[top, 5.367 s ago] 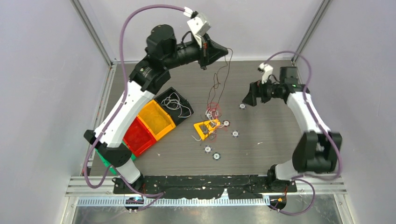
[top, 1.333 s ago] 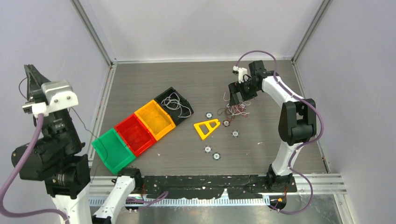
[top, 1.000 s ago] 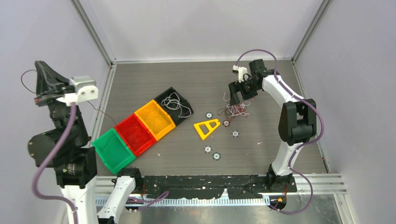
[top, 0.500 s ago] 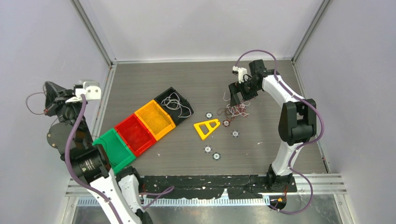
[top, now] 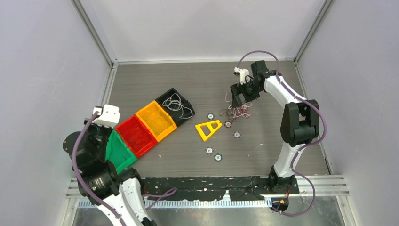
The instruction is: Untangle the cables
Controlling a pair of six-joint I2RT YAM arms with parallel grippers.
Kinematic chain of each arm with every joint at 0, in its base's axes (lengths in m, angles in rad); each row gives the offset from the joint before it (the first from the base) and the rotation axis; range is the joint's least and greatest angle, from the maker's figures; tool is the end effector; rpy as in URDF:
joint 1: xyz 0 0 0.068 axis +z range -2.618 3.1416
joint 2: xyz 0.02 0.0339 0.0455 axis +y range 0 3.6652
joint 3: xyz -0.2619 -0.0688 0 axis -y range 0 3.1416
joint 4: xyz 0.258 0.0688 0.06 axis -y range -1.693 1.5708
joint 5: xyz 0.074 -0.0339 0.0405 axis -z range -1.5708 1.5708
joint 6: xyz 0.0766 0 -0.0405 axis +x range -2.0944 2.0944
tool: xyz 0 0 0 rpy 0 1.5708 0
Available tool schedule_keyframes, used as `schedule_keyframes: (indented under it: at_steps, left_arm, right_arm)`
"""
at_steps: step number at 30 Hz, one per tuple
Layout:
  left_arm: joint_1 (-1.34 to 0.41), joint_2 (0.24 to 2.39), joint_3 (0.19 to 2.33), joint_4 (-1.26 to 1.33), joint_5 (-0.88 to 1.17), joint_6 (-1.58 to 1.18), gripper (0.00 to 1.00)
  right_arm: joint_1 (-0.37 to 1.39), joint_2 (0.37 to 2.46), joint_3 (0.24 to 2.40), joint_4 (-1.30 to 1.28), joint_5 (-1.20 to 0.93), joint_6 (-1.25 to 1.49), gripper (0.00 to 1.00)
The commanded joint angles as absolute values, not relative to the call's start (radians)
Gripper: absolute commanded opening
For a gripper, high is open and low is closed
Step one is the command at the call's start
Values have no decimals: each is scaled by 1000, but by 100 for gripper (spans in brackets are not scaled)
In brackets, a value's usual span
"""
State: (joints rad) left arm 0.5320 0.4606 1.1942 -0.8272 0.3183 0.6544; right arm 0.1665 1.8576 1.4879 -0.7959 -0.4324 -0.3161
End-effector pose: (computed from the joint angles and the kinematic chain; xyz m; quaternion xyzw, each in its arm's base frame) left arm 0.0837 0.0214 0.4335 0.1511 0.7222 0.2744 0.6167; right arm 0.4019 0.1001 0.1955 -0.2705 0.9187 0.1949 0.2117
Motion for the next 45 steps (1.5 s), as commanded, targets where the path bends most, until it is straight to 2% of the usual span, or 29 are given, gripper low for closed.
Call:
schedule_keyframes:
  at_steps: [1,10,16,22,35,37,39,41,45]
  left_arm:
    - [541,465,1099,-935,252,609,0]
    - [554,509,978,-787,103,660,0]
    - [619,551,842,-682,261,664,0]
    - [666,657,750,-714,351,712,0]
    - [698,855,601,-697,236,866,2]
    - [699,883,651,-739,243,856,19]
    - [699,898,741,-835,278,841,43]
    - [699,898,857,-952,343,827,61]
    - [692,878,1054,-1099,432,814,80]
  right_arm:
    - [167,1802,1474,-806,-441,-327,95]
    - [167,1813,1479,-825,-432,-329,95]
    - [168,1820,1483,-830,-436,-319,95]
    - [167,1812,1475,-838,-426,-329,95]
    - [168,1823,1475,-851,-432,-343,95]
    - [167,1828,1487,-863,-436,-344,95]
    - [168,1832,1502,-877,-436,-353,95]
    - [168,1832,1513,-891,-442,-364,95]
    - [167,1831,1534,-919,-447,-393,95]
